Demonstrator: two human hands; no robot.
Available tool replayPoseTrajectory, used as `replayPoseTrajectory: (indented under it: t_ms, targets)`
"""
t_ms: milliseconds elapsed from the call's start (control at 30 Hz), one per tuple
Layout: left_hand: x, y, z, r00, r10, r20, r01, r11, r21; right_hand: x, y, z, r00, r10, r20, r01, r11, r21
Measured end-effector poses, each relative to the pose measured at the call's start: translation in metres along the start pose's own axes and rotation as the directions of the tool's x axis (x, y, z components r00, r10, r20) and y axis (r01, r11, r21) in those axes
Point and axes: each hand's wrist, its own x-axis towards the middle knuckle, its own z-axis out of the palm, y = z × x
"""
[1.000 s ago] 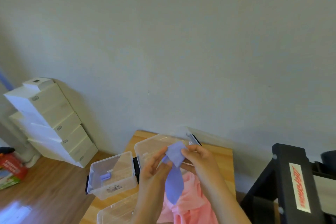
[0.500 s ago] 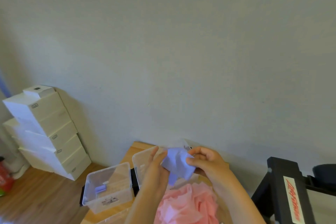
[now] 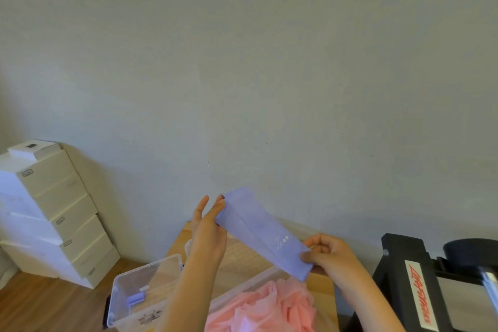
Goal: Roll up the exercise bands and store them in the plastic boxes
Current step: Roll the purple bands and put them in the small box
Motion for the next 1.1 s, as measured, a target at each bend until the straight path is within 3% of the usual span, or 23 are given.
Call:
replayPoseTrajectory:
  t_ms: [200,333,467,633,800,900,1100]
  targets:
    - [-0.010,-0.013,0.006,0.994,0.020,0.108,-0.042,0.979,0.200,0.000,0.008,0.021,1.000,0.017,0.012,-0.016,0.993,-0.119]
    - [-0.020,-0.019,0.008,0.979,0.010,0.203,-0.079,0.939,0.335,-0.004,-0.008,0.042,0.999,-0.041,0.014,0.042,0.997,-0.069]
    - [-0.017,-0.017,0.013,0.987,0.002,0.158,-0.080,0.870,0.486,-0.004,-0.023,0.055,0.996,-0.083,0.024,0.083,0.997,0.002]
    - [-0.043,0.002,0.000,0.916,0.030,0.401,-0.265,0.795,0.546,-0.001,-0.027,0.057,0.987,-0.144,0.066,0.136,0.983,0.124]
    - [-0.054,0.001,0.001,0.877,0.015,0.480,-0.336,0.734,0.590,0.000,-0.027,0.063,0.963,-0.107,0.246,0.053,0.975,0.214]
    - [-0.060,-0.002,-0.002,0.856,-0.008,0.517,-0.371,0.687,0.625,0.003,-0.024,0.068,0.983,-0.068,0.173,0.014,0.954,0.299]
    - [-0.067,0.001,-0.001,0.848,0.039,0.528,-0.390,0.720,0.574,0.000,-0.021,0.083,0.985,-0.172,-0.024,0.171,0.935,0.309]
